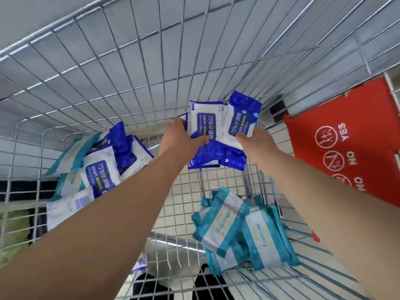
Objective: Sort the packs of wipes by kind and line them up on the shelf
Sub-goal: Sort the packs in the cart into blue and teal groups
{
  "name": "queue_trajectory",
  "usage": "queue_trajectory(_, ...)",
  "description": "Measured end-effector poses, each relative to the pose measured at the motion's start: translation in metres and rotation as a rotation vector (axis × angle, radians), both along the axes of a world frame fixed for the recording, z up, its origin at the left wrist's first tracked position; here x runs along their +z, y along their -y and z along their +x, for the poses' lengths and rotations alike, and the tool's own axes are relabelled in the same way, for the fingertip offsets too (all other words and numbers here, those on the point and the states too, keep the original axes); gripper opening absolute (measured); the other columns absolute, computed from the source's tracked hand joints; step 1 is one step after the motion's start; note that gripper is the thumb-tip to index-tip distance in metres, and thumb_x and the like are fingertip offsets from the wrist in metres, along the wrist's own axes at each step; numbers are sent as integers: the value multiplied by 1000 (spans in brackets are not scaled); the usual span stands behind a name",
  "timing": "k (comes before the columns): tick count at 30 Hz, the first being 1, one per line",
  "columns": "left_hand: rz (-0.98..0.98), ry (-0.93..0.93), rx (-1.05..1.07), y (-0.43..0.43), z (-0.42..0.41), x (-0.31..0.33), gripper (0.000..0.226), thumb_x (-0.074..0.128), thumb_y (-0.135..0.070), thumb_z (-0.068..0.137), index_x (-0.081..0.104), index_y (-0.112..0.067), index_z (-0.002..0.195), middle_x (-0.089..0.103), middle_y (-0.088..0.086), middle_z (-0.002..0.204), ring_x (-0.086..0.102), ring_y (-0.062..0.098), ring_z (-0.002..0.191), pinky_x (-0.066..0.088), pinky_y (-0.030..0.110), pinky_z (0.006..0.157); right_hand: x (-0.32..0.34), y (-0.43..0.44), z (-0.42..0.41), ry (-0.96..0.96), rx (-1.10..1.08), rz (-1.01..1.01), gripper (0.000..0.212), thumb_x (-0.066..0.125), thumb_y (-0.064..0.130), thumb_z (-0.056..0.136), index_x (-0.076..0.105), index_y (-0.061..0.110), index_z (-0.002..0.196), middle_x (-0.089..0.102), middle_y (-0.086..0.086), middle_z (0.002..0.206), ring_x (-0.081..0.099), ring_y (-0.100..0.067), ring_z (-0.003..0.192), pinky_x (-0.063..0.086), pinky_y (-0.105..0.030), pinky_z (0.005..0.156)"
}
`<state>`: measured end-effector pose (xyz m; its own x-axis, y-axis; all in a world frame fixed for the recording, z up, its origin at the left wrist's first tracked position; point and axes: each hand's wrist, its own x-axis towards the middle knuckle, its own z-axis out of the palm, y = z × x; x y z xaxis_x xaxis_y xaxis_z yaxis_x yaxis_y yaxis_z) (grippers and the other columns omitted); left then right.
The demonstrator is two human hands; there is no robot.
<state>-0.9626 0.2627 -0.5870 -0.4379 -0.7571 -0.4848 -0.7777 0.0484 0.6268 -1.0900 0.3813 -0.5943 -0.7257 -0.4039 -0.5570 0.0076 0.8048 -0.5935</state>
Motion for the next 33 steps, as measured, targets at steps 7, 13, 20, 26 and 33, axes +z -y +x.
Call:
queue_trajectory(7,-279,148,-309,0,61,43,44,54,-44,93,53,-20,129,54,3,129,52,25,116,46,40,94,52,-2,35,-406,512,8,44,58,20,91,46,6,131,47,-10,130,42,-25,122,32,-33,104)
queue_trajectory(13,-399,221,-352,10,162,84,33,54,-35,92,60,-18,119,61,3,116,55,30,109,45,40,91,78,22,110,-421,772,-113,44,56,18,92,47,5,133,49,-9,134,43,-27,126,31,-29,103)
queue_trajectory(20,-291,449,-388,33,273,70,53,59,-34,90,41,-20,138,43,2,139,40,24,128,33,38,107,58,44,212,-353,977,-168,40,51,24,95,47,10,133,51,-5,132,45,-22,122,35,-31,104)
queue_trajectory(26,-190,442,-440,38,290,51,69,60,-35,91,24,-15,147,28,7,151,31,26,136,30,41,113,31,49,252,-290,1027,-55,48,50,29,97,40,15,141,49,-3,139,44,-22,125,33,-30,103)
queue_trajectory(33,-193,475,-485,48,283,32,69,63,-34,90,26,-11,144,33,11,142,31,29,131,33,42,107,3,51,268,-225,891,-9,20,53,25,94,56,16,111,64,-2,98,60,-24,89,50,-37,72)
